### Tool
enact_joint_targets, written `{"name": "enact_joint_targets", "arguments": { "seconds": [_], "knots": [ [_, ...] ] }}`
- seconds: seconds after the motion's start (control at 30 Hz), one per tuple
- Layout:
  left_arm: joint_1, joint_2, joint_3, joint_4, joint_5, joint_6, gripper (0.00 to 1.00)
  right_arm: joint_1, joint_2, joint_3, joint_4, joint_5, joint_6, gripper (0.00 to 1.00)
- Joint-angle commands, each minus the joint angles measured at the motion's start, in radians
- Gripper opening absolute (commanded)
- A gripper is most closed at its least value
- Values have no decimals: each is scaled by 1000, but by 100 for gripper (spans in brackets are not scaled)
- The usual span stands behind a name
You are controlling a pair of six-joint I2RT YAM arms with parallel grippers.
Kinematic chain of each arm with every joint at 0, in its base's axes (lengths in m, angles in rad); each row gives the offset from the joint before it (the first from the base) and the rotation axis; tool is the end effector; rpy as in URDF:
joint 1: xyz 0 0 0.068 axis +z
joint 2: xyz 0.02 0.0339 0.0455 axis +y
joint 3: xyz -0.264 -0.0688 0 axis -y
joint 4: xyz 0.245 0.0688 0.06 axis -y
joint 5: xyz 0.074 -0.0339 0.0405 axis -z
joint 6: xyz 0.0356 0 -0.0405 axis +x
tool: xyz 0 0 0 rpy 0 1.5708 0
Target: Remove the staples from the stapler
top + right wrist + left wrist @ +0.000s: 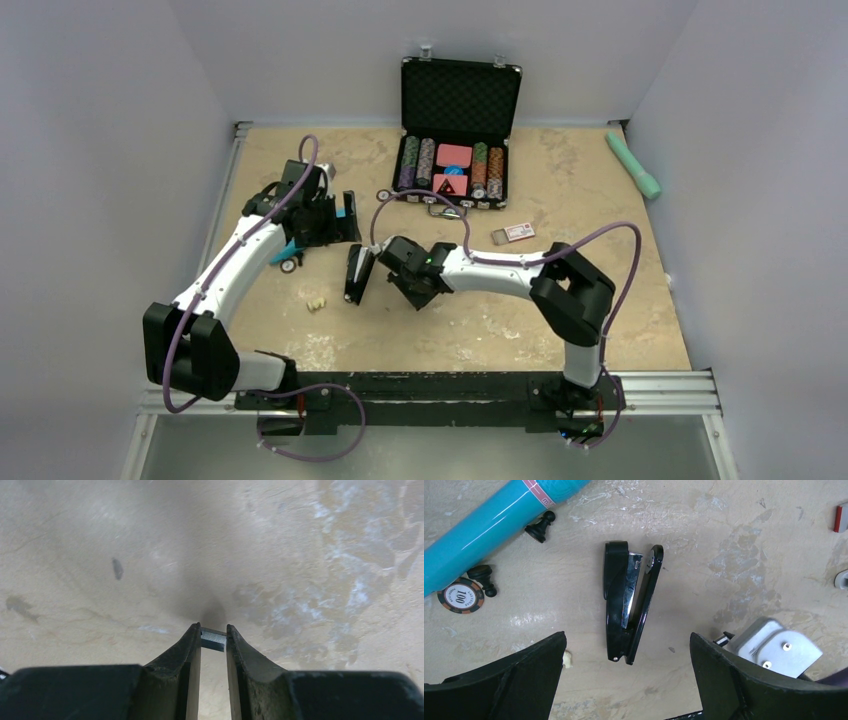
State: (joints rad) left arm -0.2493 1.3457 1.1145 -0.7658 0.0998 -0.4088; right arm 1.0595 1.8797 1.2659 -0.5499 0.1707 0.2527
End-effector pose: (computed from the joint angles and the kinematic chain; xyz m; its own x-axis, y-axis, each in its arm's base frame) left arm 0.2634 -0.0707 0.2812 -0.8652 -0.1879 -0.4648 -0.0502 0.9549 -0.2926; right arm 0.1904 0.3270 0.1728 -0.6417 -0.6402 -0.4224 -0.6879 0.7239 -0.0520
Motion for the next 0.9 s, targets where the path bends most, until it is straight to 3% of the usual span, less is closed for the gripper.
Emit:
{"name": "enact_joint_targets", "arguments": {
  "seconds": [0.0, 0.3, 0.87],
  "knots": [
    [-1, -34, 27, 11, -12, 11, 96, -80, 0, 36, 55, -28, 8, 0],
    [1, -42, 13, 10, 15, 24, 100, -146, 38, 129, 50, -6, -20, 0],
    [3, -56, 25, -13, -4, 34, 100, -490, -57, 199, -24, -80, 172, 0]
  ]
}}
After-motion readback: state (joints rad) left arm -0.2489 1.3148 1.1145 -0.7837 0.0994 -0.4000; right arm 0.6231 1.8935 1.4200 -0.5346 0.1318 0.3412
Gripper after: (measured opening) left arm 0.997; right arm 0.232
